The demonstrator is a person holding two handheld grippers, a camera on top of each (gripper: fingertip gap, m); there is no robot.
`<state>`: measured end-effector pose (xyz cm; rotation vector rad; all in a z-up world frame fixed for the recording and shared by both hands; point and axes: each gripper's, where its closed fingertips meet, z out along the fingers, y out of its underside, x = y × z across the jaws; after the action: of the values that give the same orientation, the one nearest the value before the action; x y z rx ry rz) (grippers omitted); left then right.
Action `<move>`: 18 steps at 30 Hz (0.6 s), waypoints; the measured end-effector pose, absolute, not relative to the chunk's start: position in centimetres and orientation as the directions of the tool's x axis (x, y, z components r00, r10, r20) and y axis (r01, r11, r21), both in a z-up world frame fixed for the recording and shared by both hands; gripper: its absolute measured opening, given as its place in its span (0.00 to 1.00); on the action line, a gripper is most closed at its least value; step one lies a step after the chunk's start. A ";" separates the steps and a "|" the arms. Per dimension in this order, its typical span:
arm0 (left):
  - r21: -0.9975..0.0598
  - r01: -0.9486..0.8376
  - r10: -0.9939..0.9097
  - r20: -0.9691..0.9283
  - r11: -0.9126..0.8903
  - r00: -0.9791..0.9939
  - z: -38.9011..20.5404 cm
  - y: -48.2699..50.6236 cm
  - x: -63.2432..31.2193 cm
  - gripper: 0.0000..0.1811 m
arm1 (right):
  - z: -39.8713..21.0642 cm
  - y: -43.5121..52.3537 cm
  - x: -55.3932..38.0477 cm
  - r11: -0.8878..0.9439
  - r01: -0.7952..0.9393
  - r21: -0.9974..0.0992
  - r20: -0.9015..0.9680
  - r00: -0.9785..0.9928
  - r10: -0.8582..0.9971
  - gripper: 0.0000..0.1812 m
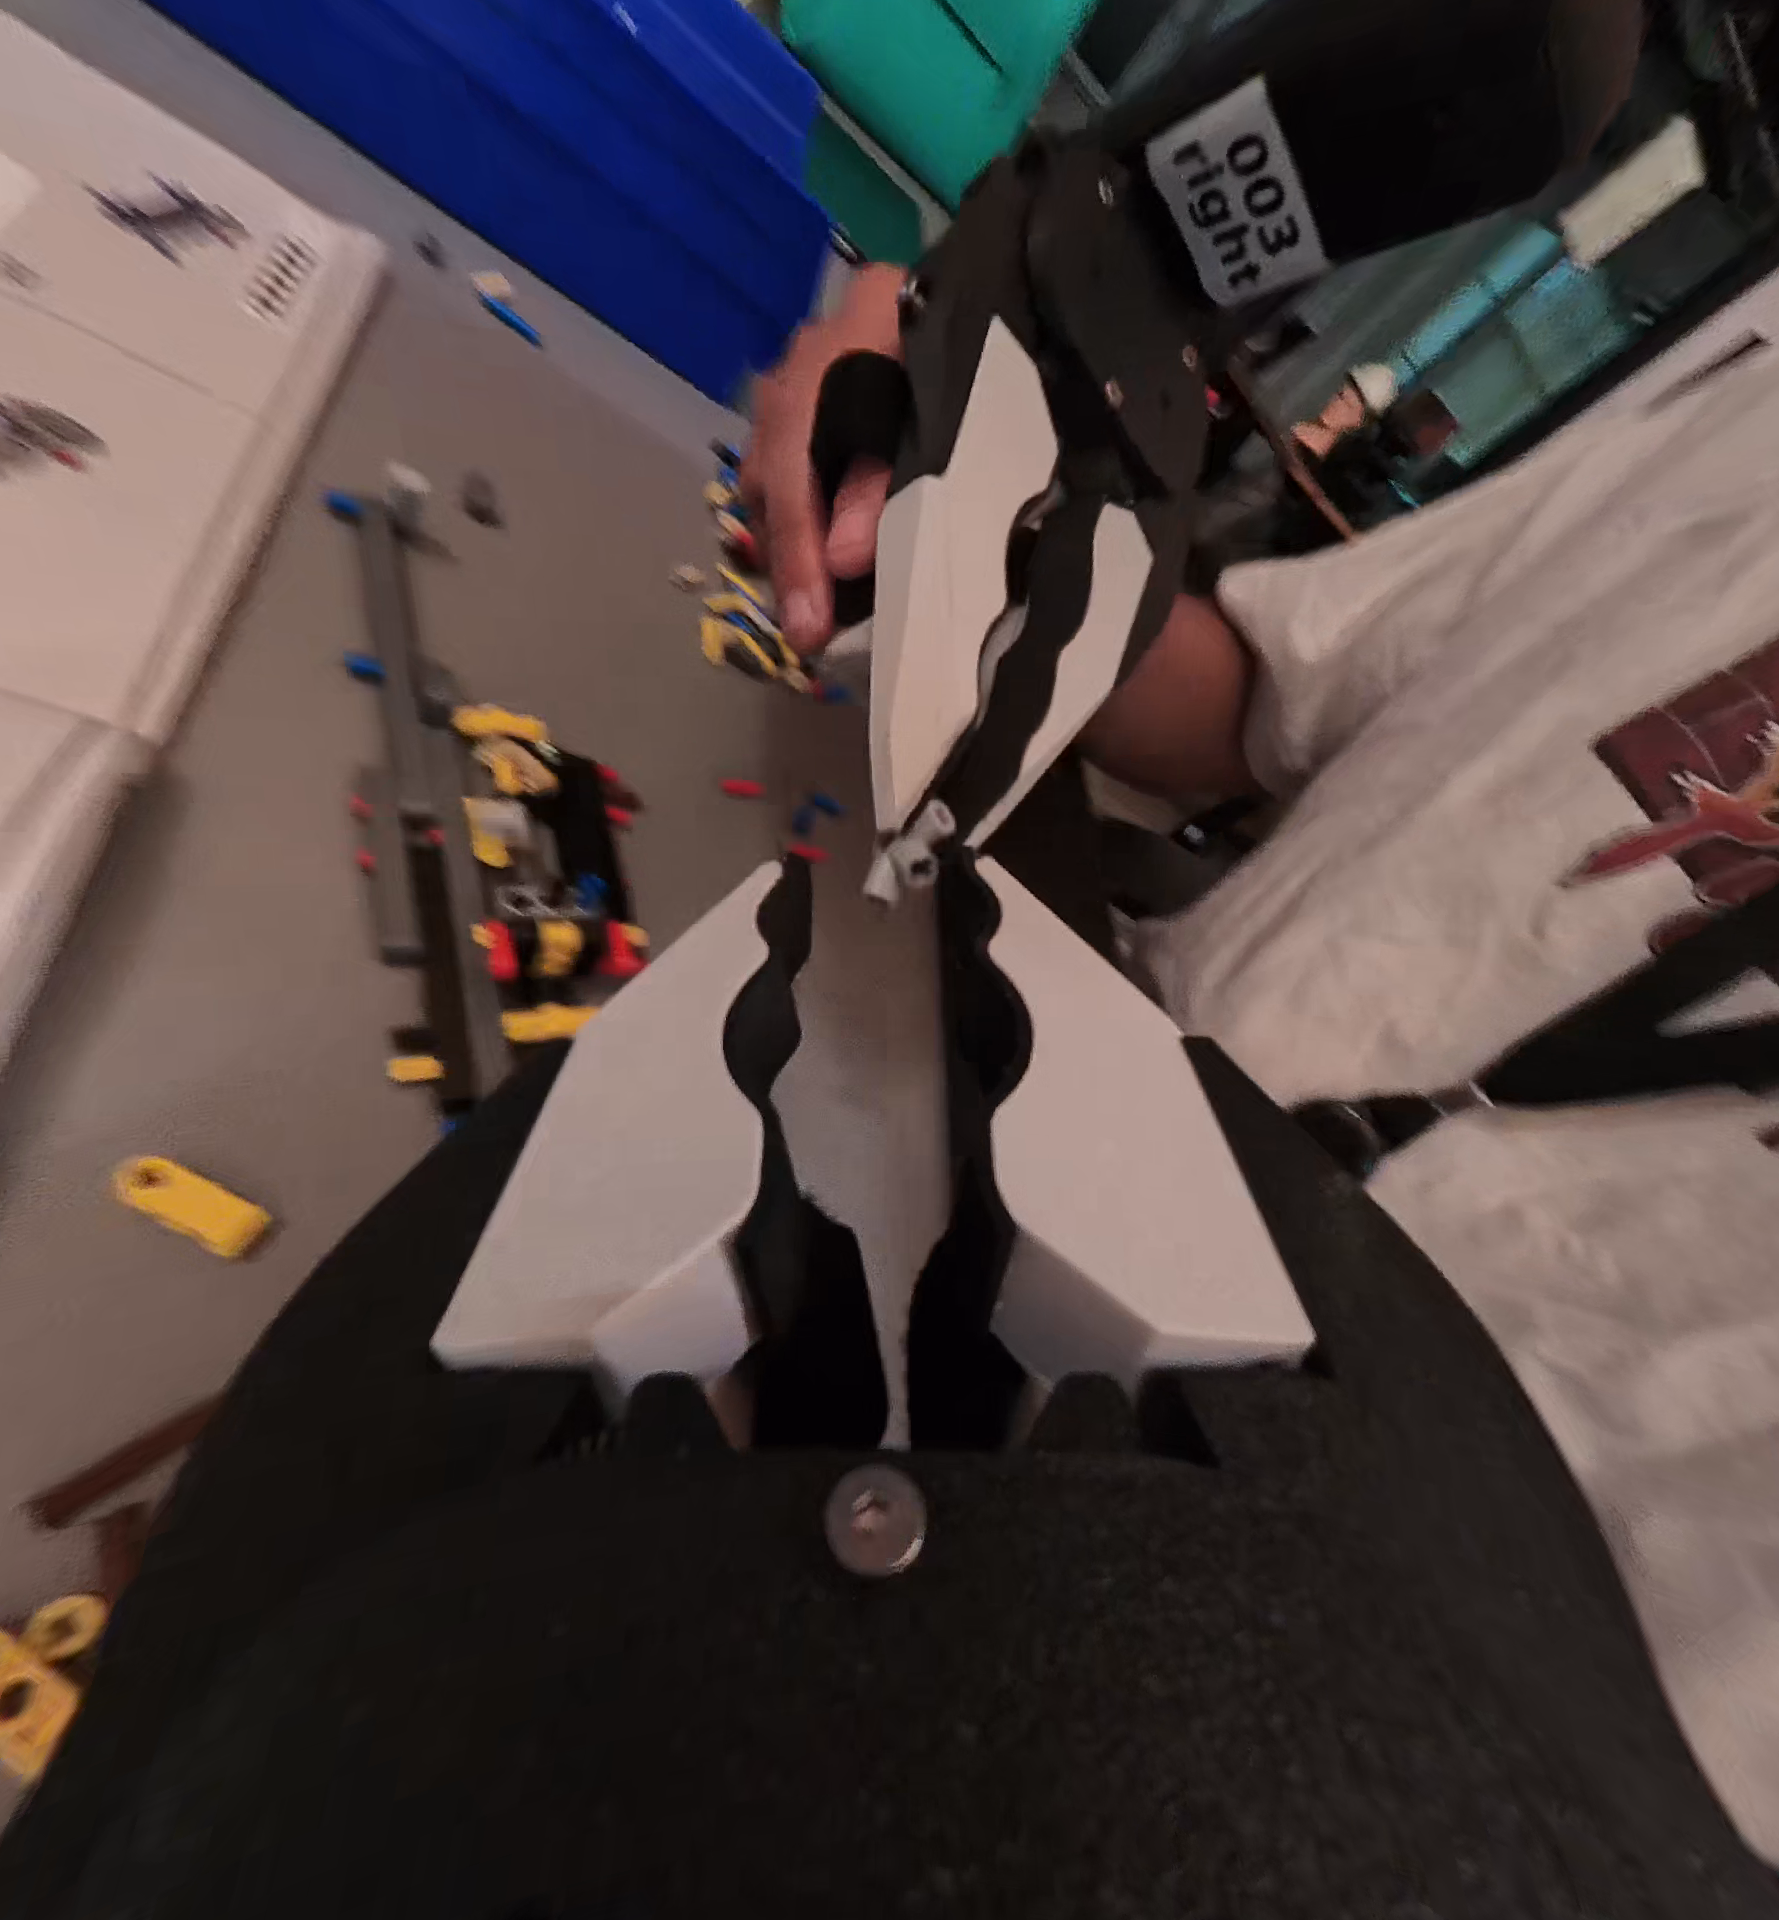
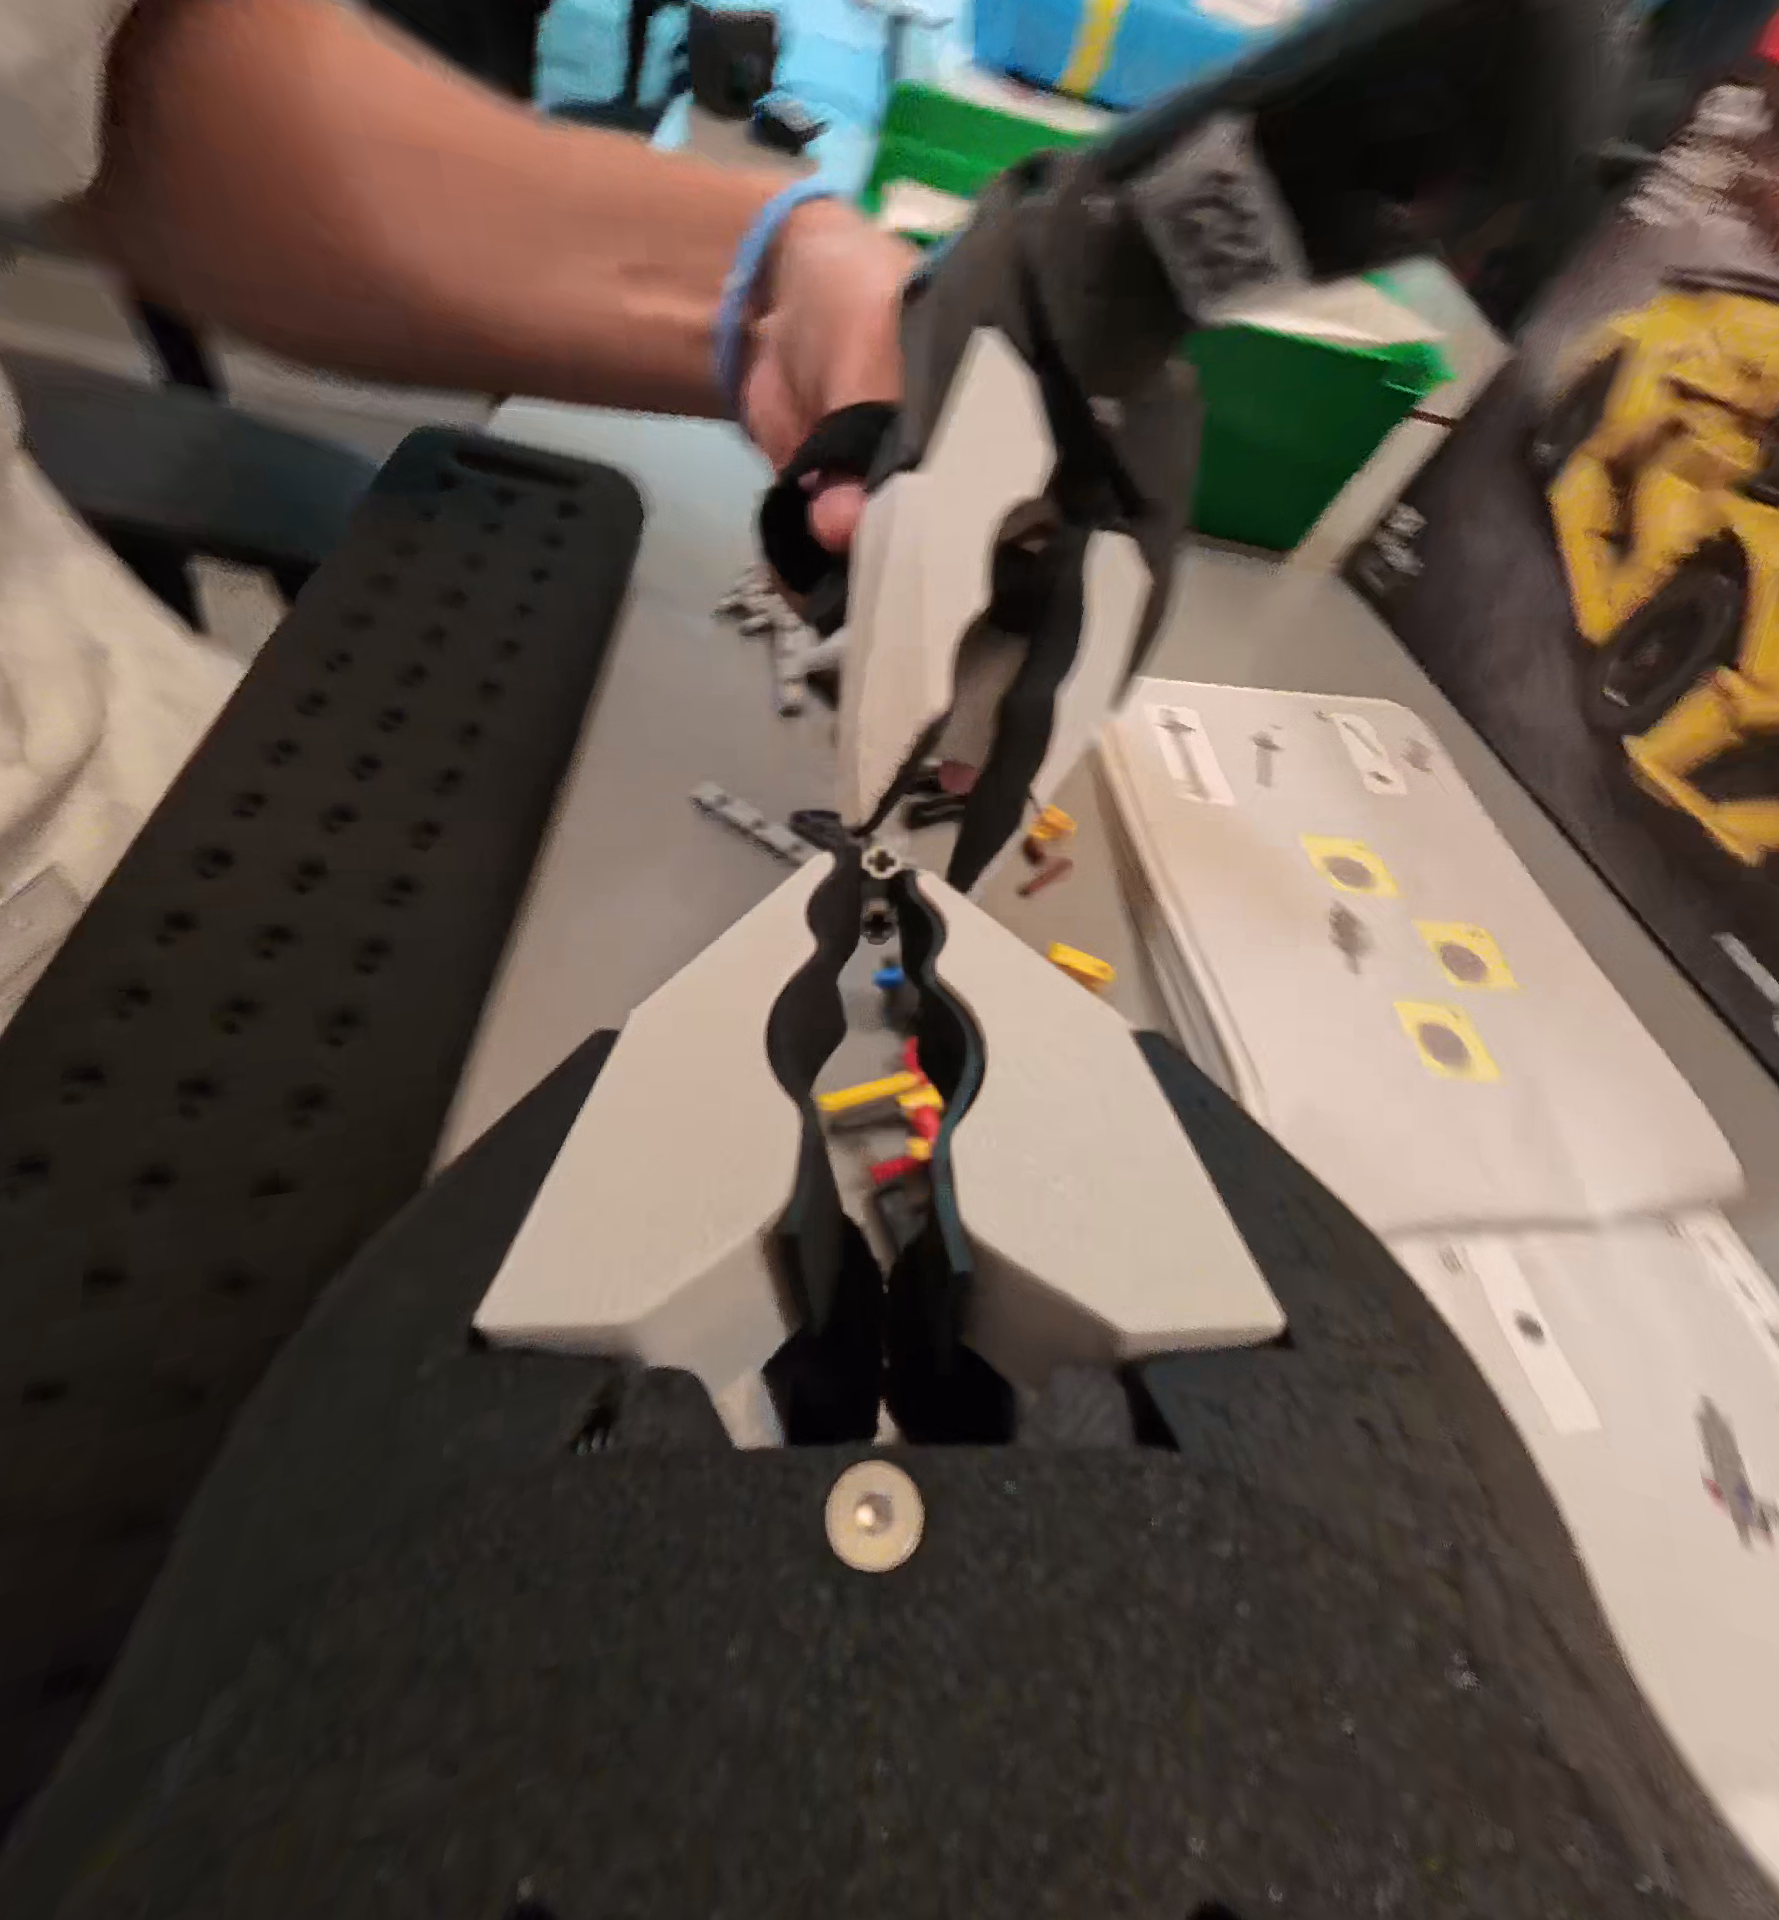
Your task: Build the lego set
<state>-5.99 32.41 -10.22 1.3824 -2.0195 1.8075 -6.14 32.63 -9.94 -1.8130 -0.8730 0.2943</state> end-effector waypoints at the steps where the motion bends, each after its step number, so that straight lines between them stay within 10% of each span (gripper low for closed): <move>1: -0.765 -0.629 -0.596 0.571 -0.137 -0.564 -10.1 33.1 -4.7 0.13 | -9.6 33.2 -4.2 -0.205 0.365 -0.908 0.163 0.760 0.629 0.03; 10: -0.959 -0.269 -0.985 -0.041 0.086 -0.169 -10.7 40.6 4.1 0.12 | -10.8 33.5 12.8 -0.311 -0.453 -0.835 -0.484 0.875 0.024 0.03; 18: -0.948 -0.308 -0.987 -0.032 0.080 -0.157 -12.9 41.8 3.5 0.14 | -12.7 33.7 12.9 -0.374 -0.520 -0.768 -0.577 0.815 0.051 0.03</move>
<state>3.49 41.76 -12.91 2.2224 -2.6662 1.8670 12.94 33.68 -12.71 -1.8680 0.3553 0.6295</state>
